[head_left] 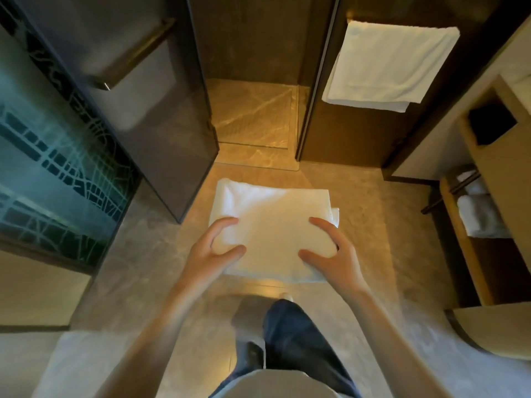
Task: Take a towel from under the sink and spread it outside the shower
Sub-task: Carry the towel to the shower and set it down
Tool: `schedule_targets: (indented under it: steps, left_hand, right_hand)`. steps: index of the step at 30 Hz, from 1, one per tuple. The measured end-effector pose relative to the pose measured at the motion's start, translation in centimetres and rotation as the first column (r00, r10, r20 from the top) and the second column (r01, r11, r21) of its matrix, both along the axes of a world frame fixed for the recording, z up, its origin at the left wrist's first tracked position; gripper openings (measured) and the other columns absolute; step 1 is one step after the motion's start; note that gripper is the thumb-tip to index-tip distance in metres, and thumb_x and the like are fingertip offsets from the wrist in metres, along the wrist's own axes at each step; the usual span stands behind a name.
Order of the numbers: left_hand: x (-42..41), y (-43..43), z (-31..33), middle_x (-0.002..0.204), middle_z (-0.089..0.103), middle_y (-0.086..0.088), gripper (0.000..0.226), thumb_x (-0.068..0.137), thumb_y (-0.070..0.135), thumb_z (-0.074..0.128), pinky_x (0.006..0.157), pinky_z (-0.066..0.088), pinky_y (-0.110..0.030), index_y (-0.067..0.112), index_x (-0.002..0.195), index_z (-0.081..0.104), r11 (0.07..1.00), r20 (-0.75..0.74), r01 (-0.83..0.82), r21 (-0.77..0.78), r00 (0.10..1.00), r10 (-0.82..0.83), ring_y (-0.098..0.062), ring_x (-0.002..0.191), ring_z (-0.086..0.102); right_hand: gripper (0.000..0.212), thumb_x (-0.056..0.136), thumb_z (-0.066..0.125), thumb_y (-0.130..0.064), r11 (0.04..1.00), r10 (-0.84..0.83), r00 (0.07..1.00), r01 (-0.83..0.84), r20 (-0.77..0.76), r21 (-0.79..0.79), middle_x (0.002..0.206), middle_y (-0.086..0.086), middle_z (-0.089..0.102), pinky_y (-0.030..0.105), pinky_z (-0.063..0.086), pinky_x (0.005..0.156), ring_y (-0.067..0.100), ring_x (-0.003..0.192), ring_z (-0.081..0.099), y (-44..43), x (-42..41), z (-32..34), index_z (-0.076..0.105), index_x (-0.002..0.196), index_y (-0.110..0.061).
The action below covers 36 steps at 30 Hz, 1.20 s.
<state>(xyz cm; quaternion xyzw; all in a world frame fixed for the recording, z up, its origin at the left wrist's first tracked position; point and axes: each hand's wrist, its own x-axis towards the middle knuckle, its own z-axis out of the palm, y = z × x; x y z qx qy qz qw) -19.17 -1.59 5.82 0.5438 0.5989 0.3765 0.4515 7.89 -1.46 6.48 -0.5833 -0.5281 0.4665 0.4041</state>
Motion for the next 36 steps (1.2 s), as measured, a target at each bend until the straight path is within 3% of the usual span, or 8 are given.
schedule_targets:
  steps: [9,14,19,23,28,31,34,36]
  left_hand:
    - [3.1,12.7,-0.3,0.123,0.05,0.037,0.046,0.081,0.02,0.074,0.101,0.046,-0.042,0.043,0.118,0.057,0.998,-0.01,-0.059,-0.025,0.998,0.059,-0.001,0.121,0.049]
    - [3.7,19.0,-0.1,0.121,0.05,0.037,0.047,0.081,0.021,0.075,0.092,0.049,-0.029,0.049,0.114,0.056,0.997,-0.011,-0.079,-0.012,0.997,0.078,0.001,0.116,0.05]
    - [3.4,24.8,-0.5,0.118,0.048,0.039,0.048,0.081,0.024,0.074,0.079,0.048,-0.011,0.051,0.116,0.055,0.997,-0.016,-0.073,-0.019,0.997,0.073,0.012,0.112,0.047]
    - [2.6,29.3,-1.0,0.118,0.048,0.041,0.049,0.081,0.023,0.074,0.076,0.042,-0.002,0.05,0.117,0.055,0.998,-0.03,-0.069,-0.013,0.997,0.068,0.018,0.109,0.045]
    - [0.2,35.3,-2.8,0.118,0.05,0.041,0.048,0.08,0.021,0.075,0.08,0.039,0.001,0.047,0.116,0.057,0.996,-0.018,-0.081,-0.023,0.997,0.08,0.019,0.111,0.044]
    - [-1.6,39.1,-3.6,0.119,0.053,0.036,0.047,0.082,0.018,0.075,0.08,0.04,0.0,0.043,0.118,0.057,0.997,0.027,-0.035,-0.064,0.999,0.037,0.014,0.113,0.047]
    - [-3.3,43.2,-4.5,0.123,0.055,0.02,0.048,0.081,0.011,0.076,0.086,0.037,0.0,0.032,0.12,0.057,0.999,0.0,-0.016,-0.036,1.0,0.016,-0.002,0.115,0.051]
    - [-4.5,45.7,-5.2,0.123,0.057,0.02,0.049,0.08,0.016,0.078,0.089,0.041,-0.007,0.036,0.121,0.058,0.999,0.021,-0.003,-0.048,1.0,0.004,-0.002,0.116,0.052]
  right_hand:
    - [0.06,0.075,0.081,-0.026,0.994,0.079,0.993,-0.085,0.092,0.064,0.12,-0.05,0.046,-0.006,0.037,0.076,-0.027,0.112,0.04,14.5,3.1,-1.0,0.054,0.121,-0.054]
    - [0.061,0.074,0.08,-0.035,0.99,0.114,0.983,-0.125,0.144,0.072,0.121,-0.05,0.043,0.0,0.042,0.067,-0.026,0.11,0.04,21.7,4.1,-0.9,0.051,0.122,-0.058]
    - [0.062,0.074,0.08,-0.036,0.989,0.107,0.976,-0.123,0.191,0.077,0.12,-0.054,0.04,0.006,0.037,0.073,-0.029,0.111,0.036,27.6,3.8,-1.4,0.049,0.122,-0.059]
    - [0.061,0.075,0.081,-0.031,0.991,0.107,0.977,-0.121,0.185,0.065,0.119,-0.053,0.042,0.008,0.036,0.08,-0.028,0.111,0.038,31.8,2.8,-1.9,0.05,0.121,-0.058]
    - [0.061,0.075,0.081,-0.031,0.992,0.097,0.979,-0.11,0.182,0.06,0.12,-0.052,0.043,0.005,0.039,0.075,-0.028,0.112,0.038,37.4,0.4,-3.1,0.05,0.119,-0.06]
    - [0.061,0.075,0.081,-0.031,0.995,0.083,0.979,-0.092,0.185,0.044,0.12,-0.053,0.043,-0.003,0.041,0.07,-0.028,0.112,0.038,40.7,-1.5,-3.7,0.051,0.121,-0.058]
    - [0.06,0.075,0.082,-0.028,0.997,0.06,0.986,-0.067,0.155,0.041,0.121,-0.05,0.046,-0.007,0.036,0.077,-0.027,0.113,0.039,44.0,-3.2,-4.6,0.054,0.123,-0.052]
    - [0.06,0.074,0.082,-0.027,0.998,0.041,0.989,-0.047,0.144,0.039,0.123,-0.047,0.048,-0.007,0.034,0.079,-0.025,0.115,0.04,46.2,-4.3,-5.3,0.056,0.124,-0.048]
